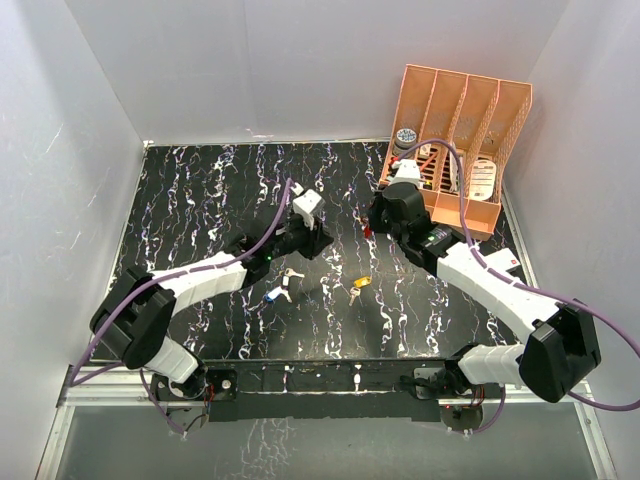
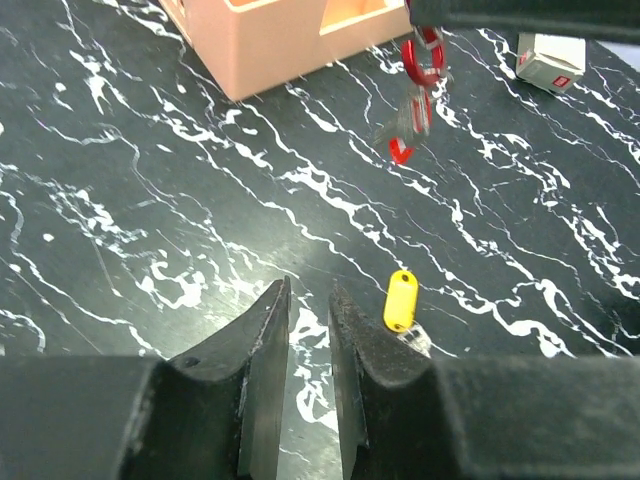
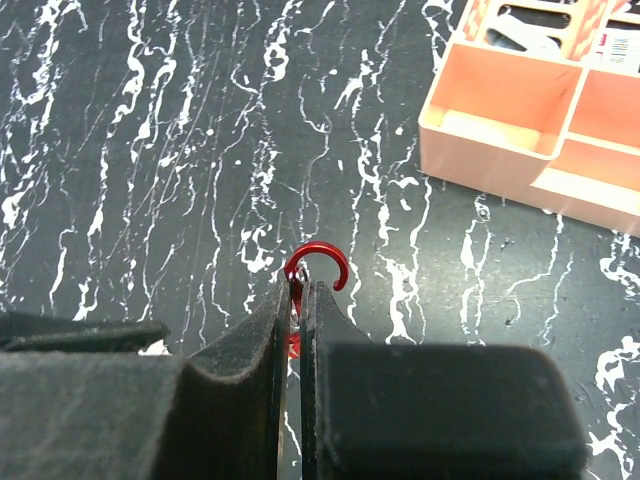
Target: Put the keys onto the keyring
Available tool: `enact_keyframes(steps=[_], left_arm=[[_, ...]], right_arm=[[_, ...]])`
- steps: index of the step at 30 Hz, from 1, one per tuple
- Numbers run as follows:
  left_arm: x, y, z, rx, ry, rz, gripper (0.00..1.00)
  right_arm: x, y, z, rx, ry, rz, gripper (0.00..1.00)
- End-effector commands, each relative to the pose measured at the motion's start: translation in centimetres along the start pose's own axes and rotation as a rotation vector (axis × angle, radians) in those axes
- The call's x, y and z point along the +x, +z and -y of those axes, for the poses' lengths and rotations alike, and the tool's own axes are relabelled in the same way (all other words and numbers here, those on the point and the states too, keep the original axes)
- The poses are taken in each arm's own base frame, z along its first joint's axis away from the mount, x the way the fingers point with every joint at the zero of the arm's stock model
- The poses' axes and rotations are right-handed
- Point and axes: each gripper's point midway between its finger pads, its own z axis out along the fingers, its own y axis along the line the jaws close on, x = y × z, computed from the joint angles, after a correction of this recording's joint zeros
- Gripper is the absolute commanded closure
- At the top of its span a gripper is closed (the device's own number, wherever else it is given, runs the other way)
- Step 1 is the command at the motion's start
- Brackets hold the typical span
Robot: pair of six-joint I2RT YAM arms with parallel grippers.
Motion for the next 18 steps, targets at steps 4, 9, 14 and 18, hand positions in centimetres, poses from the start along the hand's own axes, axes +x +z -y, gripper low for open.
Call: enact_keyframes(steps=[4, 9, 14, 18], left_arm=[[2.1, 0.9, 4.0, -0.036, -0.101, -0.089, 0.78], [4.6, 1.6, 6.3, -0.073, -0.170, -0.145, 0.75], [6.3, 1.5, 6.9, -0.124, -0.205, -0.156, 0.72], [6.7, 1.3, 7.1, -0.142, -0.216, -0.149, 0.72]], right_arm=[[-3.7, -1.1, 1.5, 0.053, 0.035, 0.095, 1.00], [-3.0, -1.1, 1.8, 0.054, 0.012, 0.069, 1.00], [-1.0, -1.2, 2.1, 0.041, -0.029, 0.018, 1.00], [1.6, -1.5, 3.0, 0.041, -0.046, -0.038, 1.00]])
